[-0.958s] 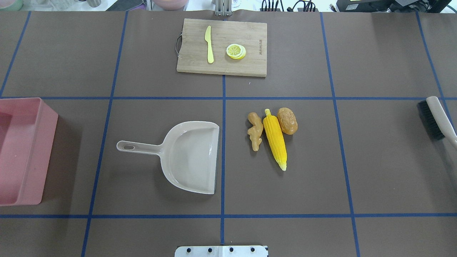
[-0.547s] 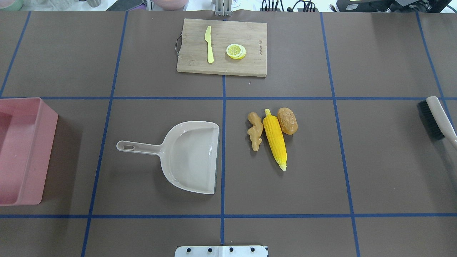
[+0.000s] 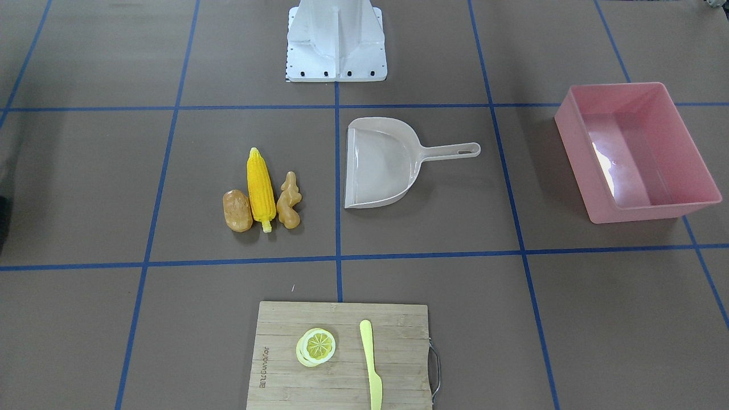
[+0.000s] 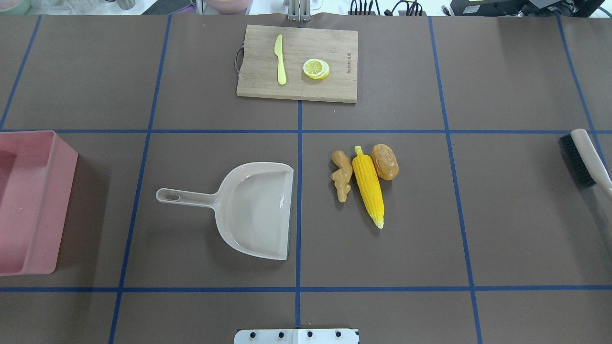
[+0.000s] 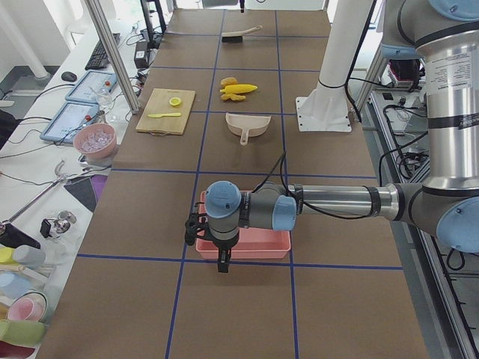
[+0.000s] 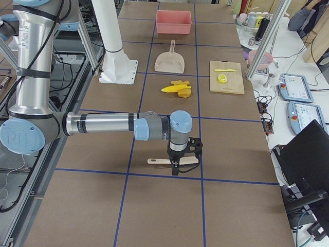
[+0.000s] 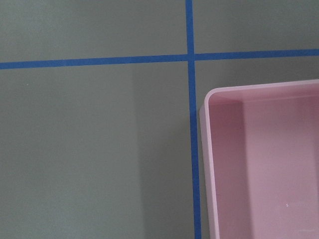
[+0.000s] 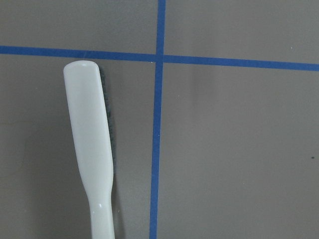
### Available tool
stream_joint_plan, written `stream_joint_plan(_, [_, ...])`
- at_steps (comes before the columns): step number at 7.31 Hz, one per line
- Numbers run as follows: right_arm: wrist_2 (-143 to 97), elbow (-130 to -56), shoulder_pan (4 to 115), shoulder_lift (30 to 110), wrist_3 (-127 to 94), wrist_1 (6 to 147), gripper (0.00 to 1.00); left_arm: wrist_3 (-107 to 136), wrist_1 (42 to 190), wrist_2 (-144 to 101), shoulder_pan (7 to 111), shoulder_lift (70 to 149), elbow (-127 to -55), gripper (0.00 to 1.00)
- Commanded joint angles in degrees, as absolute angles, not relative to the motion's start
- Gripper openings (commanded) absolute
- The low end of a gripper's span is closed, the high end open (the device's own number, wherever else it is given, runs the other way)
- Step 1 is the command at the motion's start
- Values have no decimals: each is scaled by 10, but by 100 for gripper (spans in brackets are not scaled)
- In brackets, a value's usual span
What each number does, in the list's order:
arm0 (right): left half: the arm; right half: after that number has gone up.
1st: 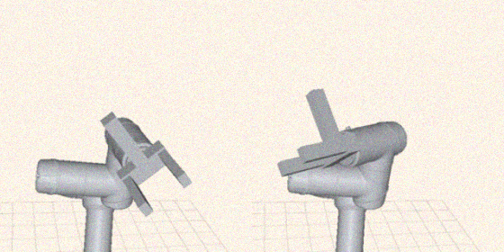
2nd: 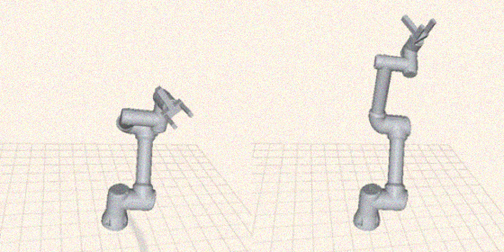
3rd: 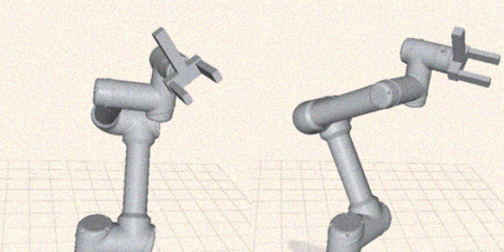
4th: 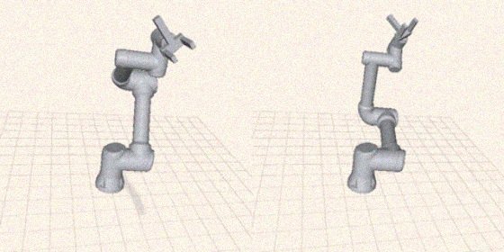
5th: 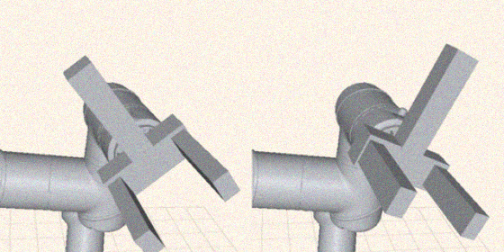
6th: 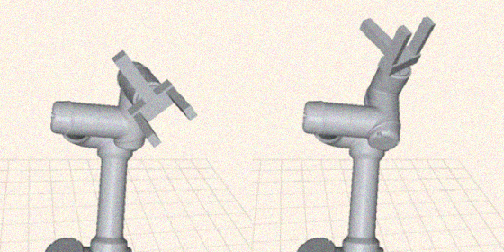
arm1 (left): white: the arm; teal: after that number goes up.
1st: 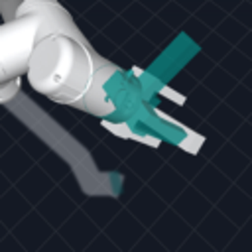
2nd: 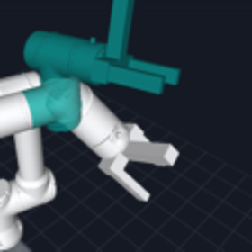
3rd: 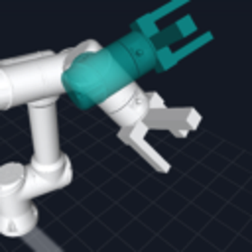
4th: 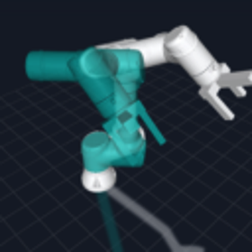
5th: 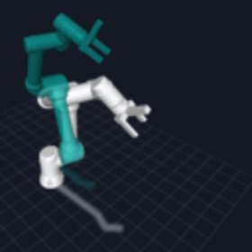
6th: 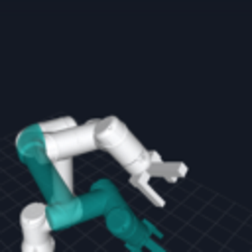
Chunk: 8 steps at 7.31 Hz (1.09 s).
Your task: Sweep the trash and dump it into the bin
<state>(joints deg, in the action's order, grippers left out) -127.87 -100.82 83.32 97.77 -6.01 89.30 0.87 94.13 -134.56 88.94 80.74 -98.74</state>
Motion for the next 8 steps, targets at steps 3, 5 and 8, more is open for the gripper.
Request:
stream_joint_plan(3, [-1296, -1017, 833, 974, -57, 893, 100, 9, 941, -1346, 889, 808, -984, 99])
stream_joint_plan(5, [-1303, -1003, 824, 975, -62, 894, 100, 9, 940, -1346, 889, 807, -984, 99])
stream_joint_plan(8, [-1303, -995, 811, 992, -62, 892, 100, 9, 940, -1346, 889, 807, -983, 99])
